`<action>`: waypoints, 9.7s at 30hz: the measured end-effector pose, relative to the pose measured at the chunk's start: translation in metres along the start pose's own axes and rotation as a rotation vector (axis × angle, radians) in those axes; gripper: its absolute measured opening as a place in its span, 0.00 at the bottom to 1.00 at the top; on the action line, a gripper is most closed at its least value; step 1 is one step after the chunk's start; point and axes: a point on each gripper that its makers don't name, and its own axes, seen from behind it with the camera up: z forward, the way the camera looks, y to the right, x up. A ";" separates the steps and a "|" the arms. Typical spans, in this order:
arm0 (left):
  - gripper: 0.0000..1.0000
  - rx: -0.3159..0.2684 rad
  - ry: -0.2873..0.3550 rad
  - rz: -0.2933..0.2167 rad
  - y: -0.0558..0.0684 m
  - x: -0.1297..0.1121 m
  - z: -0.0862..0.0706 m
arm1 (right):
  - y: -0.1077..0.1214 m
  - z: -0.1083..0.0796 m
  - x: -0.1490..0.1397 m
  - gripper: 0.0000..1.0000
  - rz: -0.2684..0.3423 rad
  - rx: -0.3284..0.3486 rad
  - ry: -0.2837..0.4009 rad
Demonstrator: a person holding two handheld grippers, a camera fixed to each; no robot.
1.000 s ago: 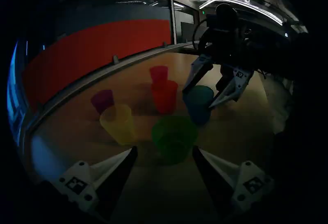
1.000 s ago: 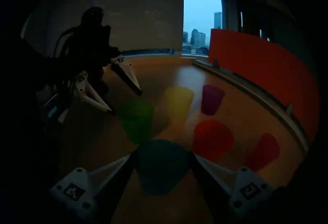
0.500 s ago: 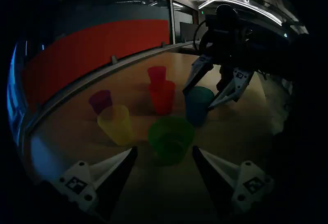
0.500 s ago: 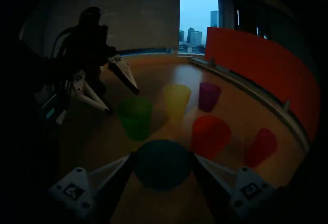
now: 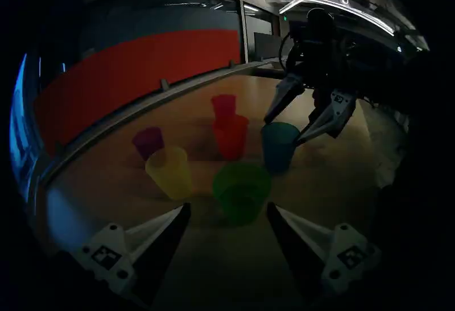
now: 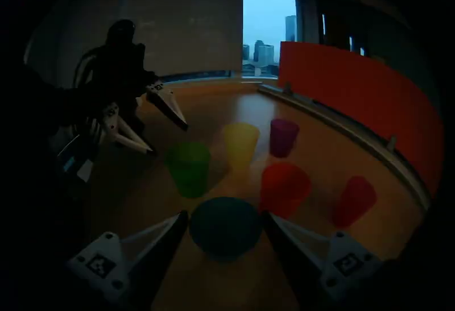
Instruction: Pour water
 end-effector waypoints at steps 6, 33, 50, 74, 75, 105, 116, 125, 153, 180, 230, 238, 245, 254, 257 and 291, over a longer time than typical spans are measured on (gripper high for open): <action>0.98 0.026 0.013 -0.005 -0.003 0.005 -0.008 | 0.002 -0.014 0.006 0.99 -0.006 -0.026 0.012; 1.00 0.264 0.096 -0.125 -0.063 0.016 -0.044 | 0.026 -0.067 0.027 1.00 0.071 -0.186 0.086; 0.99 0.465 0.212 -0.225 -0.101 0.034 -0.070 | 0.076 -0.119 0.032 1.00 0.155 -0.485 0.163; 0.99 0.620 0.326 -0.277 -0.120 0.058 -0.094 | 0.136 -0.187 0.046 1.00 0.253 -0.812 0.333; 0.99 0.627 0.333 -0.281 -0.121 0.060 -0.096 | 0.140 -0.192 0.047 1.00 0.259 -0.832 0.343; 0.99 0.726 0.466 -0.312 -0.131 0.091 -0.105 | 0.179 -0.263 0.044 1.00 0.346 -1.113 0.565; 0.99 0.729 0.486 -0.294 -0.124 0.095 -0.097 | 0.172 -0.255 0.045 0.99 0.345 -1.082 0.570; 0.99 0.763 0.520 -0.316 -0.130 0.087 -0.096 | 0.167 -0.252 0.041 0.99 0.320 -1.085 0.555; 0.99 0.868 0.508 -0.291 -0.140 0.041 -0.073 | 0.168 -0.256 0.023 0.99 0.361 -1.133 0.497; 0.99 0.865 0.480 -0.333 -0.154 0.009 -0.049 | 0.172 -0.256 0.023 0.99 0.373 -1.130 0.494; 0.99 0.857 0.482 -0.330 -0.154 0.010 -0.048 | 0.164 -0.221 0.020 1.00 0.209 -1.140 0.551; 0.99 0.857 0.482 -0.330 -0.153 0.010 -0.048 | 0.173 -0.203 -0.005 1.00 0.268 -1.114 0.558; 0.99 0.857 0.482 -0.330 -0.153 0.010 -0.049 | 0.178 -0.195 -0.021 1.00 0.282 -1.105 0.548; 0.99 0.857 0.482 -0.330 -0.153 0.010 -0.048 | 0.181 -0.185 -0.032 1.00 0.298 -1.091 0.536; 0.99 0.857 0.482 -0.330 -0.153 0.010 -0.048 | 0.182 -0.182 -0.035 1.00 0.304 -1.089 0.535; 0.99 0.858 0.482 -0.330 -0.153 0.010 -0.049 | 0.181 -0.171 -0.042 1.00 0.316 -1.076 0.487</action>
